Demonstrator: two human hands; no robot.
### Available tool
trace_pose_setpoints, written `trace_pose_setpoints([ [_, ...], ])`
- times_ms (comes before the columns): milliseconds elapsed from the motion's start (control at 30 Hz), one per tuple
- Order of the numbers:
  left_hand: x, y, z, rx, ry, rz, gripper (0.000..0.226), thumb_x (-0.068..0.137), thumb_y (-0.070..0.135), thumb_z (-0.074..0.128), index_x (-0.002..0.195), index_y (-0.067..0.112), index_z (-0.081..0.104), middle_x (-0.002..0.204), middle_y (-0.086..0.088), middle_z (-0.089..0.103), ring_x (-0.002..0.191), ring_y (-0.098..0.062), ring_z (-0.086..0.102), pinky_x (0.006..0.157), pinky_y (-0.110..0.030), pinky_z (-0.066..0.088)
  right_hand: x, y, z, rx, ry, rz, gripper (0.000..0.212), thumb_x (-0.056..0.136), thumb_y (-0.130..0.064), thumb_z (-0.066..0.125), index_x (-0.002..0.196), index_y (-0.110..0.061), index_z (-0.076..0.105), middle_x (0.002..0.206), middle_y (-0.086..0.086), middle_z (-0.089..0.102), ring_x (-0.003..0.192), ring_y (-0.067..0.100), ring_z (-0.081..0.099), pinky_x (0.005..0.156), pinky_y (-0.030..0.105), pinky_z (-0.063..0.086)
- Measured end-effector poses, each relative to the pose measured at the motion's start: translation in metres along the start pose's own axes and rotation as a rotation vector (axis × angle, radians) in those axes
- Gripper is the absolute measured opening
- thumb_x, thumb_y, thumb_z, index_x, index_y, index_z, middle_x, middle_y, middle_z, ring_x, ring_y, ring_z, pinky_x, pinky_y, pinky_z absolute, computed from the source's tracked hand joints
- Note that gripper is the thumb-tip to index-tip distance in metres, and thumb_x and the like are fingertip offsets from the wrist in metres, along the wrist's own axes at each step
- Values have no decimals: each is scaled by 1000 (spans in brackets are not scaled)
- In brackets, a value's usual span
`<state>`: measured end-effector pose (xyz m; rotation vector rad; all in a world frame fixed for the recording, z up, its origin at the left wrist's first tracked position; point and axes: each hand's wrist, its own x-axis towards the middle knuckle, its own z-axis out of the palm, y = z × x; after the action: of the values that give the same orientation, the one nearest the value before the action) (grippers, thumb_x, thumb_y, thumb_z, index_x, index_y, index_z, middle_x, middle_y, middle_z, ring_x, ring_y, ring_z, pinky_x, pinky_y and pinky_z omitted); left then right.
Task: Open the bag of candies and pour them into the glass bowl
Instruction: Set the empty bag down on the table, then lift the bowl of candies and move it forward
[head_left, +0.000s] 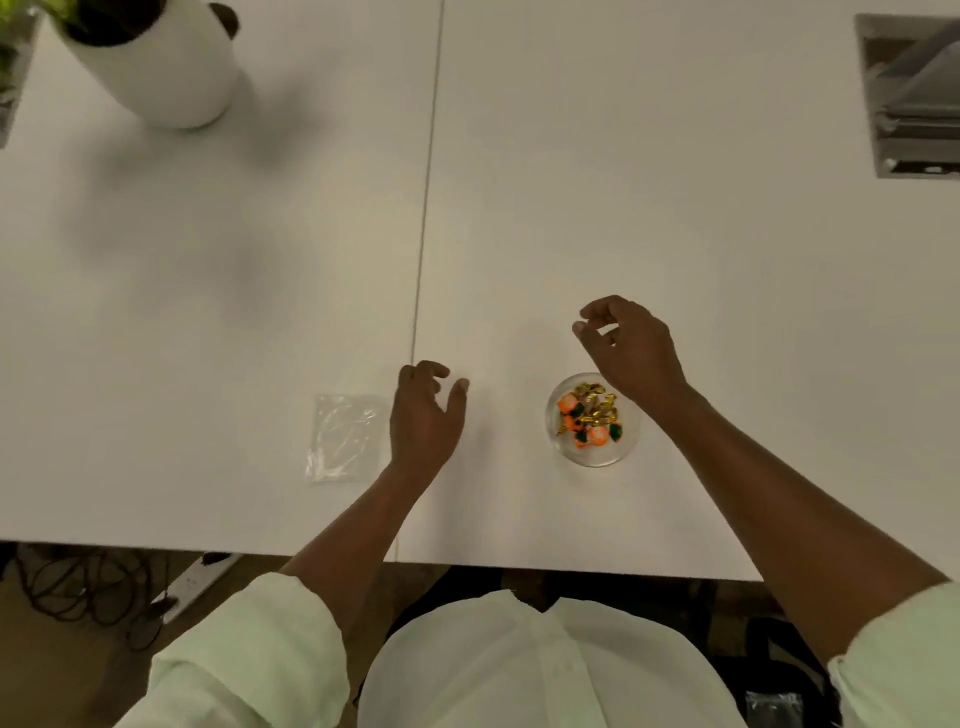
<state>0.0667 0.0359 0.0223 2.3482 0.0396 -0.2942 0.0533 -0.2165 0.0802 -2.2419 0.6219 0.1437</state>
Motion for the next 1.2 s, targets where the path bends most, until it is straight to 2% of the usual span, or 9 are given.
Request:
trace_pose_setpoints([
  [133, -4, 38, 42, 3, -175, 87, 33, 97, 42, 60, 112, 13, 62, 96, -4, 63, 81, -17, 59, 71, -30, 47, -12, 49, -26, -14, -4, 138, 31, 95, -37, 67, 117, -15, 66, 111, 5, 69, 97, 23, 67, 86, 33, 49],
  [300, -16, 49, 69, 119, -424, 61, 47, 98, 57, 48, 121, 17, 57, 76, 7, 63, 77, -16, 64, 71, -34, 53, -33, 86, -18, -42, -196, 266, 45, 95, -50, 62, 126, -18, 60, 100, 1, 68, 89, 17, 62, 76, 27, 43],
  [400, -22, 46, 76, 156, -516, 54, 42, 100, 53, 46, 120, 17, 56, 66, 5, 63, 68, -17, 64, 65, -33, 52, -45, 100, -11, -27, -362, 309, 32, 99, -45, 56, 124, -24, 58, 104, 3, 71, 84, 20, 69, 69, 32, 53],
  [467, -24, 46, 77, 137, -545, 77, 36, 103, 44, 45, 119, 14, 56, 68, 4, 62, 68, -20, 63, 62, -33, 49, -51, 104, -7, 14, -409, 290, 23, 103, -35, 50, 121, -24, 57, 102, 8, 75, 82, 21, 74, 72, 41, 62],
  [633, -20, 54, 77, 124, -517, 135, 27, 105, 27, 43, 119, 8, 56, 83, -6, 68, 75, -27, 66, 63, -37, 50, -47, 101, -2, -20, -420, 216, 23, 106, -27, 42, 121, -15, 55, 94, 12, 74, 76, 22, 76, 70, 44, 63],
  [800, 7, 71, 77, 94, -468, 145, 27, 106, 27, 42, 119, 9, 58, 81, 0, 66, 72, -19, 64, 62, -35, 52, -16, 94, -14, -13, -373, 171, 24, 106, -27, 43, 121, -15, 57, 89, 10, 75, 74, 20, 75, 69, 39, 60],
  [933, 55, 97, 77, 64, -411, 189, 28, 106, 26, 43, 120, 8, 59, 93, -9, 74, 82, -26, 70, 71, -46, 58, 32, 79, -29, 21, -287, 123, 23, 106, -27, 44, 120, -15, 58, 85, 10, 76, 73, 21, 75, 68, 36, 59],
  [1100, 133, 136, 79, 78, -334, 272, 29, 106, 24, 42, 119, 6, 60, 93, -15, 75, 84, -33, 71, 74, -49, 58, 107, 56, -48, 44, -185, 52, 23, 106, -27, 44, 115, -13, 59, 82, 10, 76, 69, 20, 75, 68, 36, 60],
  [1200, 186, 164, 83, 89, -286, 308, 30, 106, 26, 42, 114, 5, 61, 93, -16, 74, 85, -35, 70, 73, -48, 57, 159, 43, -59, 75, -127, 63, 24, 106, -29, 44, 116, -12, 59, 84, 10, 75, 68, 21, 76, 62, 31, 58],
])
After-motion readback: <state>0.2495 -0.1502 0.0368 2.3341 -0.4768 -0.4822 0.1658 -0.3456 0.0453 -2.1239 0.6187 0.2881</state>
